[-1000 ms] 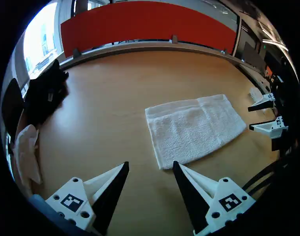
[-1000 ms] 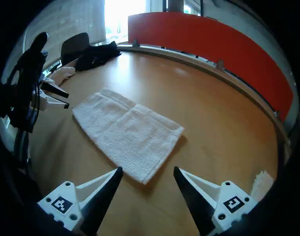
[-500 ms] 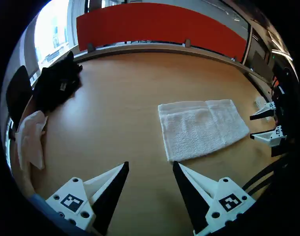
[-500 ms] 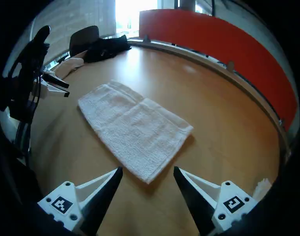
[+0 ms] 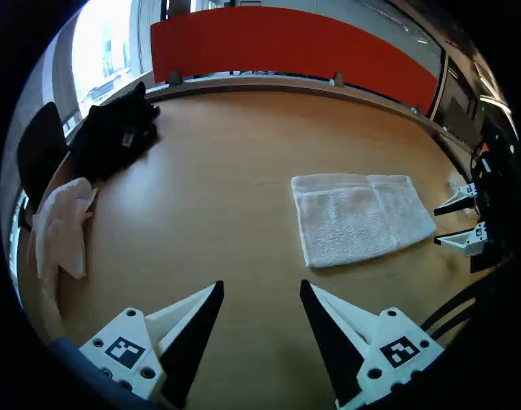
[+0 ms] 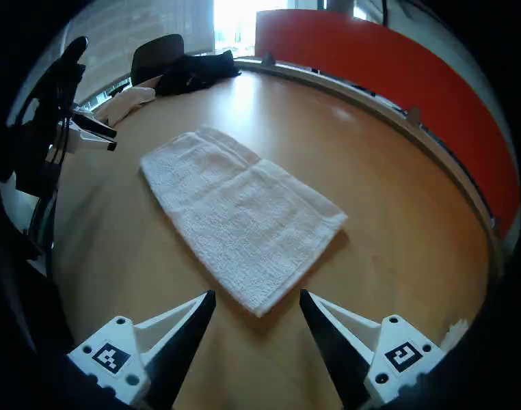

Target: Fold towel

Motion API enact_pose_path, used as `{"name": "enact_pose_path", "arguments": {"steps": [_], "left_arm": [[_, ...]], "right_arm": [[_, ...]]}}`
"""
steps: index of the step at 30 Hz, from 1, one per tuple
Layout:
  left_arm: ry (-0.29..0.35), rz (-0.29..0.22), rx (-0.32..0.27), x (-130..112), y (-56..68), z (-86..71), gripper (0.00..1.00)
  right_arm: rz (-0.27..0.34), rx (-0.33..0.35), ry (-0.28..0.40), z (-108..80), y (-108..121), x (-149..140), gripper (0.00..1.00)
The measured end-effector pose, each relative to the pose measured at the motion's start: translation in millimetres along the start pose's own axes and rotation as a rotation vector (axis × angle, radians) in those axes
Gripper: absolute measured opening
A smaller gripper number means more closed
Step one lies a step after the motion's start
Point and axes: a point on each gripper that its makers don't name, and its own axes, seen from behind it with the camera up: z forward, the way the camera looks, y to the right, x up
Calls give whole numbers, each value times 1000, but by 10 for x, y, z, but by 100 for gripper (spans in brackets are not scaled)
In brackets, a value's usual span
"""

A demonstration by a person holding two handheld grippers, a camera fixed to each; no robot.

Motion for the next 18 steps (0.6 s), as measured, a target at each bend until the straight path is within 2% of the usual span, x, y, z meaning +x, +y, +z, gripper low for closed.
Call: {"name": "enact_pose_path", "arguments": {"steps": [11,18], "left_arm": [[0,-16,11,-61,-99,-79,82],[0,-17,13,-73,-130,-104,82]], "right_arm": [[-3,32,-51,11,-33,-146,56],[4,31,-53,11,-19,-159,31]]}}
